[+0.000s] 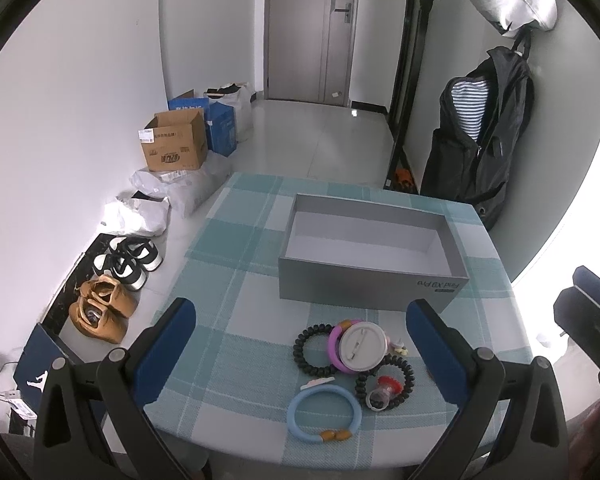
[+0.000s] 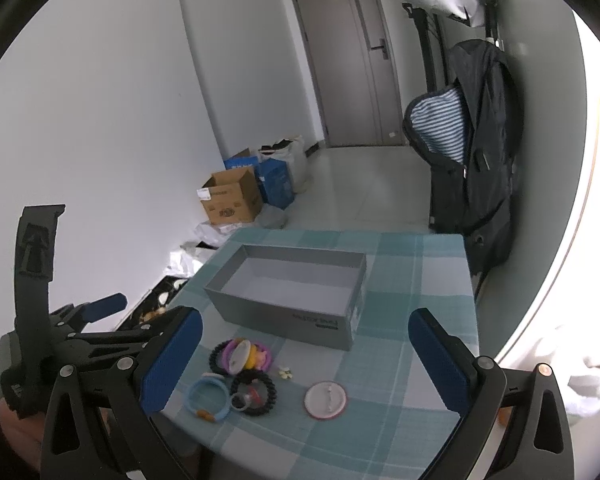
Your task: Organize jewelry
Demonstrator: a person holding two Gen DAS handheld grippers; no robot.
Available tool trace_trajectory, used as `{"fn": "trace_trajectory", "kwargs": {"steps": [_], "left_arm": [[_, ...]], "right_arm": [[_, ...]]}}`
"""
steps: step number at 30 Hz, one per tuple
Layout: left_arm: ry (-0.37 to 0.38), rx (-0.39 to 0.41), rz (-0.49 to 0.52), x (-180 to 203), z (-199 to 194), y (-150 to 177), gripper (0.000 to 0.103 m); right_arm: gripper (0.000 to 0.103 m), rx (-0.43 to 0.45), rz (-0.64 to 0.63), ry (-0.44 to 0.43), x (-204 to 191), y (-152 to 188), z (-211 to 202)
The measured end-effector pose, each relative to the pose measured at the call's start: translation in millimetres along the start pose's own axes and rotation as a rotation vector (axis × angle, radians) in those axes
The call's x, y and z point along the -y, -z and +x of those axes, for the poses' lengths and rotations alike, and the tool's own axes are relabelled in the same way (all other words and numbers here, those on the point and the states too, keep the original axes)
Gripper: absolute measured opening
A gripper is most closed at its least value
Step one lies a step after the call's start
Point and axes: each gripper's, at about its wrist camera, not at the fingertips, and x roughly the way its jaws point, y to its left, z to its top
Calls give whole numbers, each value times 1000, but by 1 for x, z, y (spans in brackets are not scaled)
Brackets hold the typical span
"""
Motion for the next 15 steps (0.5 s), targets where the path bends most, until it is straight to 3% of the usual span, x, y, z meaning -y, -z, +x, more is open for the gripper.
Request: {"fn": "trace_trajectory", "kwargs": {"steps": [15], "left_arm": [[12, -8, -5, -1, 2, -2, 102]], "right_arm": [[103, -5, -6, -2, -3, 1, 0]]}}
